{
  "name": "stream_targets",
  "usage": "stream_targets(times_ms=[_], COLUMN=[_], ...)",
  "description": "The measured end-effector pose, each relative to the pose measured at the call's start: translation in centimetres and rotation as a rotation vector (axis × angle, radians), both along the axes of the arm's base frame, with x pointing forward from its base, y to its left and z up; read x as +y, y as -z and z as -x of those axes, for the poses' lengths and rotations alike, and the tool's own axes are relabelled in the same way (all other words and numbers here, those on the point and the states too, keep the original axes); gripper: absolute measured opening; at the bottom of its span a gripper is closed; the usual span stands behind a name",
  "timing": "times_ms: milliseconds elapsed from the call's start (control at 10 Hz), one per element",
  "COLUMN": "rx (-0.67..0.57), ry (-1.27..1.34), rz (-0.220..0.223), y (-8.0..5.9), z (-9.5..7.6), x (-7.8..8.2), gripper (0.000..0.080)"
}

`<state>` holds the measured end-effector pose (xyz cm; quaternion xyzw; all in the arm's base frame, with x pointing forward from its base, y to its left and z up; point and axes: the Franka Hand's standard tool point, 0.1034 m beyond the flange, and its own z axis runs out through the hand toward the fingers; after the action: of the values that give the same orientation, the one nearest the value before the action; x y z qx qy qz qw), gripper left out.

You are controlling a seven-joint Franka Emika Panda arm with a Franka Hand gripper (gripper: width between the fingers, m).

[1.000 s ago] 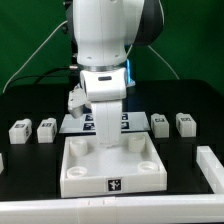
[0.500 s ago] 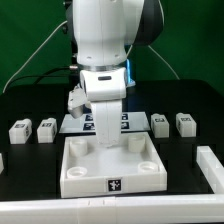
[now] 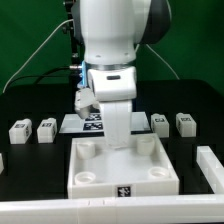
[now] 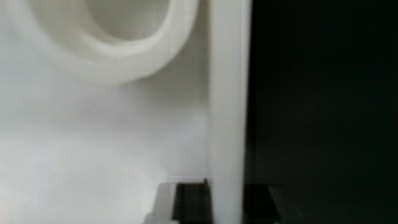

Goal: Assemble one leg

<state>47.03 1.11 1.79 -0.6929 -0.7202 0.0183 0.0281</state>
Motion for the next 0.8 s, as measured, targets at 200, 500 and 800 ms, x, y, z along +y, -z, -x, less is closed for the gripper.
stream_targets(times_ms=[200, 500, 800], rx=[-0.003, 0.073, 0.084], ry=[0.017, 0.047, 0.039], rz=[-0.006, 0.003, -0.006], y=[-0.2, 0.2, 0.4], z=[-2.5, -2.6, -2.6], x=[2.6, 4.0, 5.7], gripper=[0.0061, 0.0064, 0.0068])
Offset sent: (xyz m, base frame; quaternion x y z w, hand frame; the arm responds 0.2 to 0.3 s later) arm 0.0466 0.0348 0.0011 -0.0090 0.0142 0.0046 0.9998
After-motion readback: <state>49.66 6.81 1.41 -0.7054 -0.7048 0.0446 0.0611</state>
